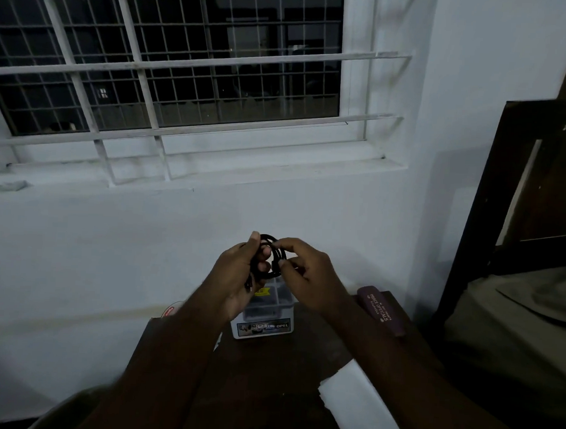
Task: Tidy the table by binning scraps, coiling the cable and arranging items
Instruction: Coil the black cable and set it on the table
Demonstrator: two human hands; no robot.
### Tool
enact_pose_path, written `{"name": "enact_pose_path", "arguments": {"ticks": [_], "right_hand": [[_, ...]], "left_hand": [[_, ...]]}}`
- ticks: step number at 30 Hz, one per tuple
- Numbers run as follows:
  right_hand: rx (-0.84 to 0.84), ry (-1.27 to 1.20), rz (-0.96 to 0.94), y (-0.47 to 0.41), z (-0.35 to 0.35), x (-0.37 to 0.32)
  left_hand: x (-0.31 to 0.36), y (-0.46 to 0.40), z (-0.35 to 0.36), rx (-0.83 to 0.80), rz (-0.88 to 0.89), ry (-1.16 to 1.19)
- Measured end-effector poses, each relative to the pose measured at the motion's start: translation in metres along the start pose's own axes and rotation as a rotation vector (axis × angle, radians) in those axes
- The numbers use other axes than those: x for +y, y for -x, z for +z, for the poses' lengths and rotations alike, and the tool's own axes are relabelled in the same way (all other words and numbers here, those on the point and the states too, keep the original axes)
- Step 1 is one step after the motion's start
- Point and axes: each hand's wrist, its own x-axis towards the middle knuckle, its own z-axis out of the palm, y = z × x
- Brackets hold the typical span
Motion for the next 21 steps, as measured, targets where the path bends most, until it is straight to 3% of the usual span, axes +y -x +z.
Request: {"name": "enact_pose_path", "arguments": {"ticks": [2, 7, 9, 13, 16, 18, 21], "right_hand": [[-0.017, -0.014, 0.035, -0.001, 0.002, 0.0], [0.019, 0.173, -0.095, -0.013, -0.001, -0.007], [-0.03, 0.088, 0.039, -0.014, -0.002, -0.018], [-0.066, -0.241, 0.487, -0.015, -0.002, -0.035], [-0.15, -0.546, 0.701, -0.017, -0.008, -0.042], [-0.157, -0.357, 0.589, -0.022, -0.014, -0.041], [-0.049, 0.32, 0.072, -0.031, -0.025, -0.027]], "left_hand": [[0.0, 0.0, 0.002, 0.028, 0.033, -0.02], [-0.006, -0.001, 0.001, 0.158, 0.097, -0.211], [-0.008, -0.003, 0.003, 0.235, 0.202, -0.436], [-0.015, -0.009, -0.001, 0.381, 0.51, -0.906], [-0.017, -0.007, -0.01, 0.404, 0.656, -0.996], [-0.018, -0.006, -0.014, 0.362, 0.606, -0.976], [-0.014, -0.004, -0.013, 0.189, 0.322, -0.688]]}}
